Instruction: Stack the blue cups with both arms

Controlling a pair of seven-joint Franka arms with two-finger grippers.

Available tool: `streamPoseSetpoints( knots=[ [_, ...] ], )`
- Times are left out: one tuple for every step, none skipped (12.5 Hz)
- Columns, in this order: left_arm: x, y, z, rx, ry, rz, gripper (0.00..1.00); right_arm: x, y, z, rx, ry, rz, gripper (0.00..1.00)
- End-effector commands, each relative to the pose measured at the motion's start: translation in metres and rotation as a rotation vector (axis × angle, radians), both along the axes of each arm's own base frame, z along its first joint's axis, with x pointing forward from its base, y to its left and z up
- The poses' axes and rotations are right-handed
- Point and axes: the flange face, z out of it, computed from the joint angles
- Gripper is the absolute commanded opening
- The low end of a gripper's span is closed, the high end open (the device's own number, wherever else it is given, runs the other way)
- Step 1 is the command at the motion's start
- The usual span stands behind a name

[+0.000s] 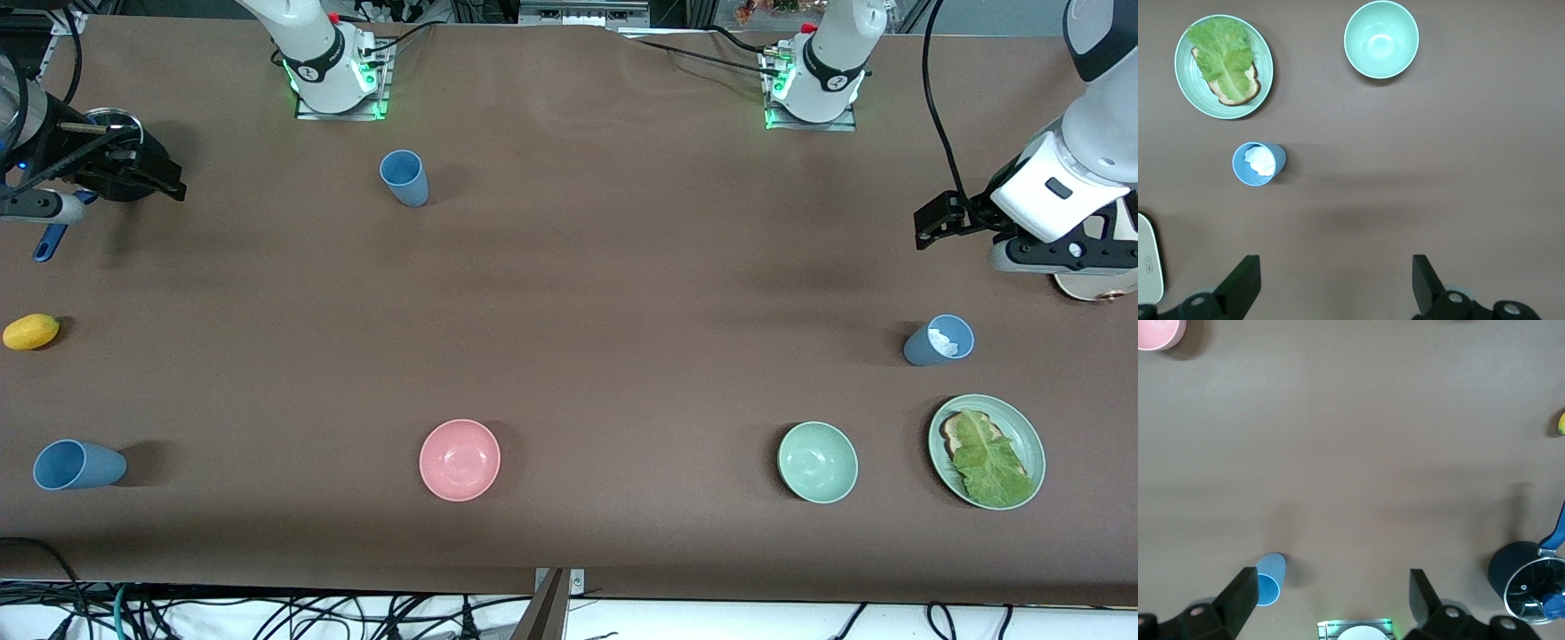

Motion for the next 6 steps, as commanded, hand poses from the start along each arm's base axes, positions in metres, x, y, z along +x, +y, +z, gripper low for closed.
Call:
streamPoseSetpoints(
  knots=[
    [0.007, 0.01, -0.018, -0.015, 0.049, 0.003, 1.0, 0.002, 0.002, 0.004, 0.013, 0.007, 0.0, 1.0],
    [0.017, 0.022, -0.042, -0.011, 0.085, 0.024, 1.0, 0.002, 0.002, 0.004, 0.013, 0.007, 0.002, 1.0],
    [0.031, 0.038, -0.074, 0.01, 0.119, 0.041, 1.0, 0.002, 0.002, 0.004, 0.013, 0.007, 0.002, 1.0],
    [0.042, 0.06, -0.091, 0.028, 0.103, 0.067, 1.0, 0.002, 0.002, 0.004, 0.013, 0.007, 0.002, 1.0],
    [0.052, 0.073, -0.114, 0.043, 0.1, 0.044, 1.0, 0.002, 0.002, 0.004, 0.013, 0.007, 0.002, 1.0],
    [0.059, 0.087, -0.137, 0.055, 0.113, -0.02, 1.0, 0.001, 0.002, 0.005, 0.013, 0.005, 0.002, 1.0]
  ],
)
